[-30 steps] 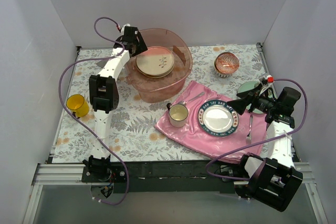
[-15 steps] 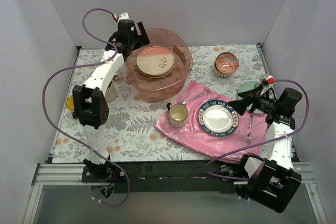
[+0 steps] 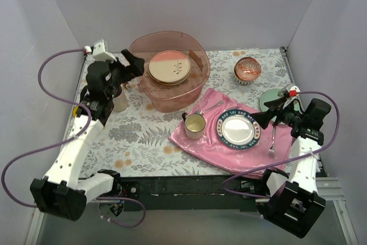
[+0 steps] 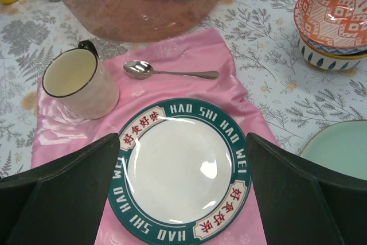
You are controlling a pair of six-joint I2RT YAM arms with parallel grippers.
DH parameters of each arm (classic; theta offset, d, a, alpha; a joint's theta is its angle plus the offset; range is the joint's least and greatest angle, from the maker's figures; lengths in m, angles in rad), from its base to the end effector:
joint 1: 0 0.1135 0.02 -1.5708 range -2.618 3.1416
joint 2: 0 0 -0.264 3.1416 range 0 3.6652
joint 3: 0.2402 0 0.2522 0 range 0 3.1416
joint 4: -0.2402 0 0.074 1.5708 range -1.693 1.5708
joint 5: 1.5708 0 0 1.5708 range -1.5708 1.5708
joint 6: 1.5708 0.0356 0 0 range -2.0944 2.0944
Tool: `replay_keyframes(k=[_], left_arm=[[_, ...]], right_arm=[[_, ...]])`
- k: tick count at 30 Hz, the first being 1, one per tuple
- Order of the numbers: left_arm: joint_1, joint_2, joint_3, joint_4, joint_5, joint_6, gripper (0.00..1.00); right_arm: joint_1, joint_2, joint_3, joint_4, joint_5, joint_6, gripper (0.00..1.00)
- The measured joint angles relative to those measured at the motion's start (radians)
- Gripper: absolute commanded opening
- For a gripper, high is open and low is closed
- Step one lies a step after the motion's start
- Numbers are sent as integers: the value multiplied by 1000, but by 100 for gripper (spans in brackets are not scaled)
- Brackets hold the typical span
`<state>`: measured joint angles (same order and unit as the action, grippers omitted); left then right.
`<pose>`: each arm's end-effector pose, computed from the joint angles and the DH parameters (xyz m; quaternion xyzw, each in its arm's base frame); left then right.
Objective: Place the mixed dishes into the plastic bin
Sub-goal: Place the plate in the plastic bin, then pick up the plate at the center of the board.
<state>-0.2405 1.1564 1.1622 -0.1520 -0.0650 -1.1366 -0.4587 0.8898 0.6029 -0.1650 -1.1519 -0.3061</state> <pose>0.2595 -0.0613 0.4006 -0.3468 0.6726 -0.3961 0.5200 0.1806 -0.0529 0.2682 -0.2340 0.7308 0.2622 0.5852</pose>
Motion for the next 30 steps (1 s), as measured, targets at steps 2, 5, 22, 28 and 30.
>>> replay_keyframes(k=[2,5,22,28,30], left_arm=[[3,-103,-99,-2,36,-1,98],[4,-219,-226,-5,97,6,98],[5,-513,-567,-50,259,90,98],[6,-513,-570,-37,261,101,98],[6,-513,-570,-34,261,103,98]], right_arm=[[0,0,16,-64,29,-64,99],[0,9,60,-161,59,-185,99],[115,108,220,-430,417,-575,97],[281,185,219,-358,721,-507,86],[315,221,217,-323,819,-482,83]])
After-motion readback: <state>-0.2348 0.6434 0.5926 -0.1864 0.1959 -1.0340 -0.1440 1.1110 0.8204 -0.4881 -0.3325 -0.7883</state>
